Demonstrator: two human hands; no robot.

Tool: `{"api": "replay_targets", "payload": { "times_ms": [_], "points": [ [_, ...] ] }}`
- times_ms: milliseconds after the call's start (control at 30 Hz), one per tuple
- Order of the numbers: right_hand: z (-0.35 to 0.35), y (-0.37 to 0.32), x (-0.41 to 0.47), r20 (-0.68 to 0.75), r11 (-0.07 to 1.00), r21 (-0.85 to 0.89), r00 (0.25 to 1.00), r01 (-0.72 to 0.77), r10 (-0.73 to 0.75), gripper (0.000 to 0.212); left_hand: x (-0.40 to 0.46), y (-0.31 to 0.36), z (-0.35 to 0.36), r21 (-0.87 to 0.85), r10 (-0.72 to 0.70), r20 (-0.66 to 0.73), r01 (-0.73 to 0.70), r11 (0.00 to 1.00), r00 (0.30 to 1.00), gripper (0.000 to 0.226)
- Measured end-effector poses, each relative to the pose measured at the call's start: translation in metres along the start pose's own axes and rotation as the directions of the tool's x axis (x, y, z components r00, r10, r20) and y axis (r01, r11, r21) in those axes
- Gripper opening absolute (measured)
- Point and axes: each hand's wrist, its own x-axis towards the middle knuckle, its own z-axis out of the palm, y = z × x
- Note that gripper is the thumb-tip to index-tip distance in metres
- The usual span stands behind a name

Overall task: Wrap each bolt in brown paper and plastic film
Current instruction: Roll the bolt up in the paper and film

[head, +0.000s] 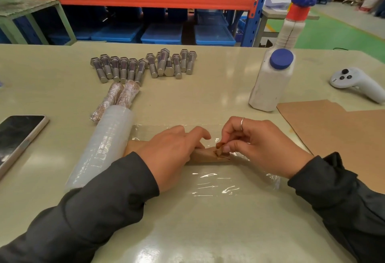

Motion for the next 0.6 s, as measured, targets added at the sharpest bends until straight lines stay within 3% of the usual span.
{"api": "replay_targets", "payload": {
  "times_ms": [133,233,400,500,600],
  "points": [
    [0.005,0.001,0.000,-0.087,1.000,0.012,0.996,0.029,-0.028,0.024,0.000,0.000,-0.002,-0.021,0.016,-0.015,-0.016,1.000,1.000,0.060],
    [0.010,0.000,0.001,-0.092,0.992,-0.080,0.990,0.096,-0.104,0.015,0.000,0.000,-0.001,-0.048,0.014,-0.044,-0.016,0.999,0.999,0.060],
    [0.002,-0.009,-0.004,0.097,0.913,-0.348,0.977,0.213,-0.191,0.018,-0.002,0.001,0.001,0.026,0.025,-0.088,-0.022,0.999,0.996,0.063],
    [0.002,-0.020,-0.005,0.156,0.861,-0.463,0.976,0.210,-0.154,0.020,-0.002,0.000,0.000,0.028,0.010,-0.056,-0.008,1.000,0.998,0.064],
    [0.008,-0.030,0.002,0.192,0.712,-0.674,0.977,0.199,-0.091,0.024,-0.001,0.004,-0.004,0.011,-0.026,-0.075,0.027,1.000,0.997,0.061]
  ]
}}
